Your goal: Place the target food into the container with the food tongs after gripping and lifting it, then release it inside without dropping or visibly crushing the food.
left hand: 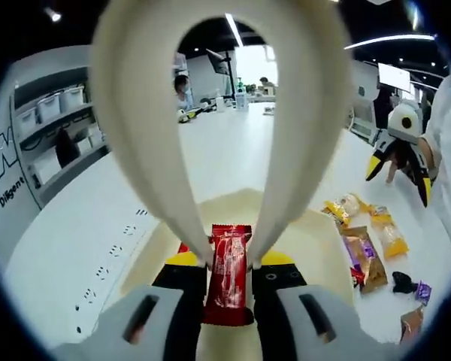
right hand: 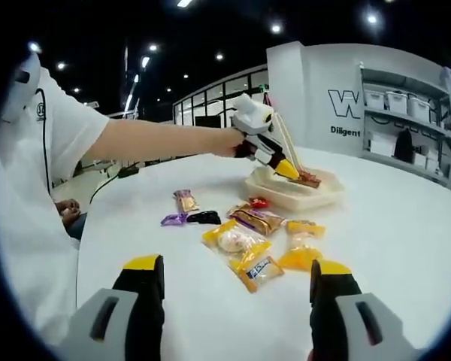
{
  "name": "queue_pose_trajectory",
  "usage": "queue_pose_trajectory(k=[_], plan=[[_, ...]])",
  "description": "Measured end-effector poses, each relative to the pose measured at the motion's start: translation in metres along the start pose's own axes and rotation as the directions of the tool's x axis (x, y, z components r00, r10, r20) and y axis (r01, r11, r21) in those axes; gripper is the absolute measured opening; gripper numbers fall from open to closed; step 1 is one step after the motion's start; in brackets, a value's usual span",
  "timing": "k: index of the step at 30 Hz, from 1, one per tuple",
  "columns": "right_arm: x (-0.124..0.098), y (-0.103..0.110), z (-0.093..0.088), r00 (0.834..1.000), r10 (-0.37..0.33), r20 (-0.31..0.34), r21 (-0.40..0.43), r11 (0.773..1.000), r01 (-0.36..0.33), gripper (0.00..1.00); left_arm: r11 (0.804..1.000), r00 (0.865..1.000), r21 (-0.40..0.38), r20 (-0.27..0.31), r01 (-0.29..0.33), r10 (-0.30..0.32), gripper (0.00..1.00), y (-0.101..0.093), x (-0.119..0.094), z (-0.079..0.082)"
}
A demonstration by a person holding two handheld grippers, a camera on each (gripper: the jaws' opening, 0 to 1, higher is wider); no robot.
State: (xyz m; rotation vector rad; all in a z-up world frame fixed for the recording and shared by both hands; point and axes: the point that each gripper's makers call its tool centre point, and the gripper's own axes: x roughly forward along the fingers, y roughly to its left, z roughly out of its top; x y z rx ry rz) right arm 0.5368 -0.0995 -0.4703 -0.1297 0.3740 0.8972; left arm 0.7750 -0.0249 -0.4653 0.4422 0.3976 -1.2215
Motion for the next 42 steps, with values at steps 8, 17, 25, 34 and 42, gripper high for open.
queue_pose_trajectory(k=[8,17,25,34,42], plan=[[0.0,0.0,-0.002,1.0,-0.002,-0.006,0.002,1.0,0.002,0.78,1.0,1.0,0.011,-0.03,-0.001,0.002,0.22,0.003,0.008,-0.01],[0.0,-0.001,-0.003,1.0,-0.001,-0.01,0.003,1.0,0.001,0.78,0.999,0.999,0.044,-0.045,0.0,0.002,0.22,0.005,0.012,-0.013],[0.0,-0.001,-0.005,1.0,-0.002,-0.015,0.003,1.0,0.002,0.78,0.998,0.998,0.069,-0.055,0.005,-0.002,0.22,0.007,0.014,-0.012],[-0.001,-0.001,-0.006,1.0,-0.002,-0.018,0.001,1.0,0.002,0.78,0.998,0.998,0.068,-0.061,0.003,0.001,0.23,0.008,0.013,-0.013],[-0.001,-0.001,-0.006,1.0,-0.002,-0.017,0.0,1.0,0.002,0.78,0.997,0.998,0.073,-0.064,0.003,0.002,0.23,0.007,0.013,-0.013]])
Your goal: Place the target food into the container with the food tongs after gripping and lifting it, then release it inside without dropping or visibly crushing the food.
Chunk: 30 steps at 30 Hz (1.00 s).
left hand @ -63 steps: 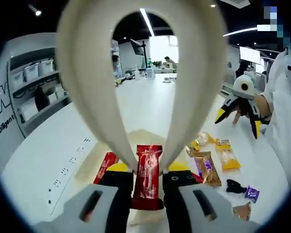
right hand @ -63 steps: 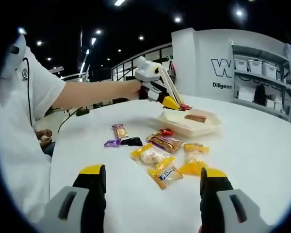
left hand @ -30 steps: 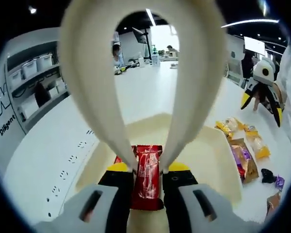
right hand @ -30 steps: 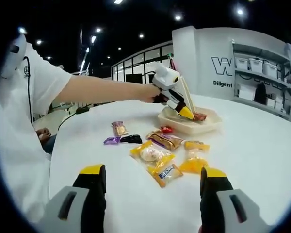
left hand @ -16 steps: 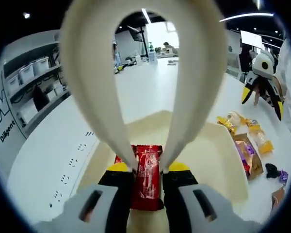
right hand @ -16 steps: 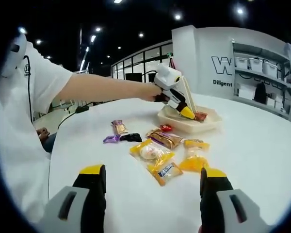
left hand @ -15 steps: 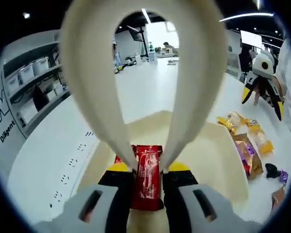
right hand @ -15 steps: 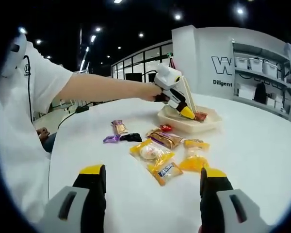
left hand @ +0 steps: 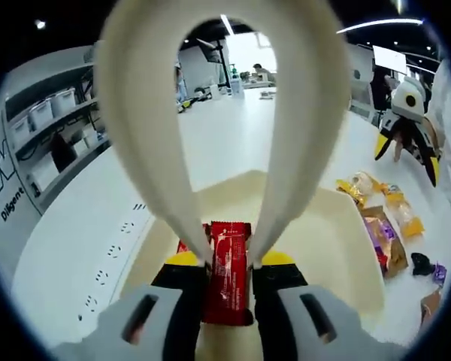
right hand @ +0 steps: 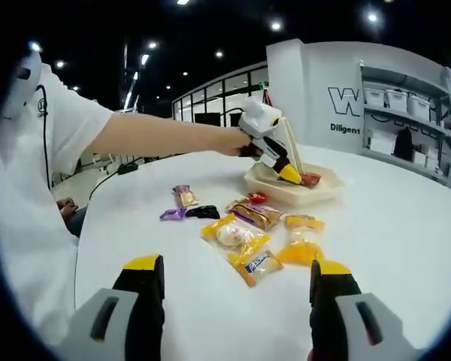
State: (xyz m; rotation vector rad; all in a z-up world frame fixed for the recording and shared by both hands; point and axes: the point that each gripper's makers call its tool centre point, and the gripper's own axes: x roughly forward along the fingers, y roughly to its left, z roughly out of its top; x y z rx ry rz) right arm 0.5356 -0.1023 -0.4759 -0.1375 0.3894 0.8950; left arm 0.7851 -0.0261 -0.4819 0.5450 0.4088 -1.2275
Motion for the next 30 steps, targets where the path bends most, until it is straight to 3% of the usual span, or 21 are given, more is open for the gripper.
queue_pose_trajectory(k=[30], plan=[[-0.0001,0.0015,0.0032,1.0,0.006,0.002,-0.011,1.0,-0.006,0.78,0.999,1.0,0.041,-0.007,-0.007,0.007,0.23,-0.0006,-0.0059,0.0059]])
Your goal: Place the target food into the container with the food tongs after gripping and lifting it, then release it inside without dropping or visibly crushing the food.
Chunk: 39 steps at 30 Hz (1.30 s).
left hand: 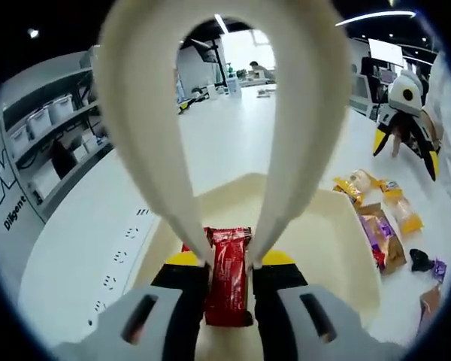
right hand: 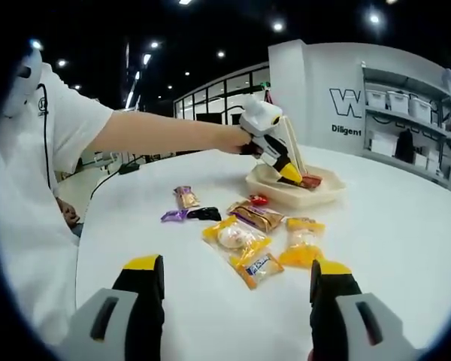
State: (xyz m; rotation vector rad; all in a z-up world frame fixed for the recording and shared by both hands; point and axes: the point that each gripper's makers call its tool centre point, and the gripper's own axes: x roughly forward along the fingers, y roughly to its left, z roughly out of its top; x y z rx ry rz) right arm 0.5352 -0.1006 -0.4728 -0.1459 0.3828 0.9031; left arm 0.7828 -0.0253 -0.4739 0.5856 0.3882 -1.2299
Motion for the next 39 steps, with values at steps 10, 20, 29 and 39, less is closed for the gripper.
queue_pose_trajectory(k=[10,20,29,39], plan=[[0.0,0.0,0.002,1.0,0.001,0.002,-0.004,1.0,-0.001,0.78,1.0,1.0,0.0,0.024,-0.006,0.006,0.23,-0.001,-0.012,0.009],[0.001,0.004,0.006,1.0,0.009,0.009,-0.013,1.0,-0.009,0.78,1.0,0.999,0.017,0.045,-0.006,0.005,0.23,-0.017,-0.033,0.017],[0.001,0.008,0.008,1.0,0.013,0.012,-0.019,1.0,-0.012,0.78,1.0,0.995,0.006,0.095,0.002,-0.003,0.22,-0.043,-0.055,0.029],[0.0,0.013,0.008,1.0,0.018,0.015,-0.024,1.0,-0.017,0.78,1.0,0.991,0.008,0.129,0.013,-0.014,0.22,-0.08,-0.073,0.038]])
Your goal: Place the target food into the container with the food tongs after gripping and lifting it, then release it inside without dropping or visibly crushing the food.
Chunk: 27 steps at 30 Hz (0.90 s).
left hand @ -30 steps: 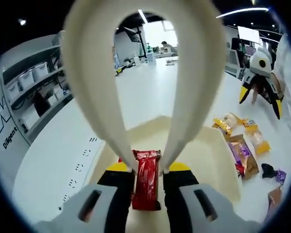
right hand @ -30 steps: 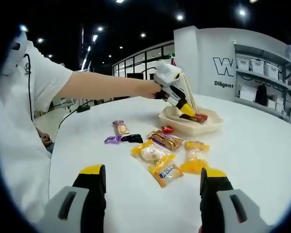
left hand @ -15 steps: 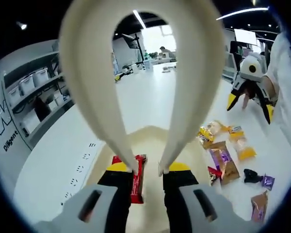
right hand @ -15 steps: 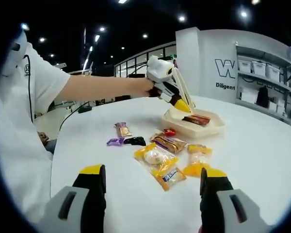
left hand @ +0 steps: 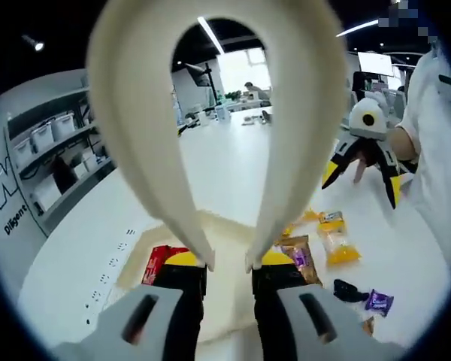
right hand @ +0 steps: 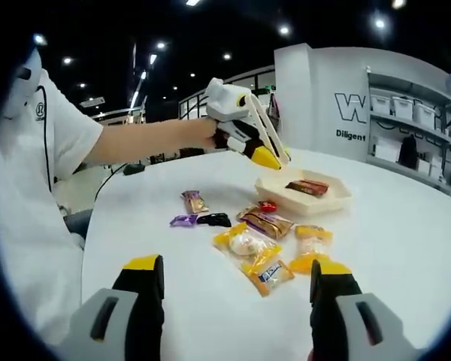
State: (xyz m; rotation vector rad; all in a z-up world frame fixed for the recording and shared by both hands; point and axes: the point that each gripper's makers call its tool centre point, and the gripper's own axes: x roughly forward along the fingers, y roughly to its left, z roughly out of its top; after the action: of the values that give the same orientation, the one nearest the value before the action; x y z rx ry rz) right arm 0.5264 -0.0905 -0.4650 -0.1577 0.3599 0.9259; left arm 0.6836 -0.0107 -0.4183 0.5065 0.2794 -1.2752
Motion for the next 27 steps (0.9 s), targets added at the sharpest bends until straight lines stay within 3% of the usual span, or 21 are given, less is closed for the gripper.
queue_pose_trajectory(k=[17,27], plan=[[-0.002,0.004,0.0,1.0,0.003,0.001,-0.002,1.0,-0.003,0.79,0.999,0.999,-0.035,0.048,0.022,-0.02,0.22,-0.044,-0.007,0.003],[-0.001,0.007,0.0,1.0,0.006,0.002,-0.005,1.0,-0.006,0.79,0.998,0.997,-0.064,0.078,0.02,-0.015,0.22,-0.057,-0.007,0.0]])
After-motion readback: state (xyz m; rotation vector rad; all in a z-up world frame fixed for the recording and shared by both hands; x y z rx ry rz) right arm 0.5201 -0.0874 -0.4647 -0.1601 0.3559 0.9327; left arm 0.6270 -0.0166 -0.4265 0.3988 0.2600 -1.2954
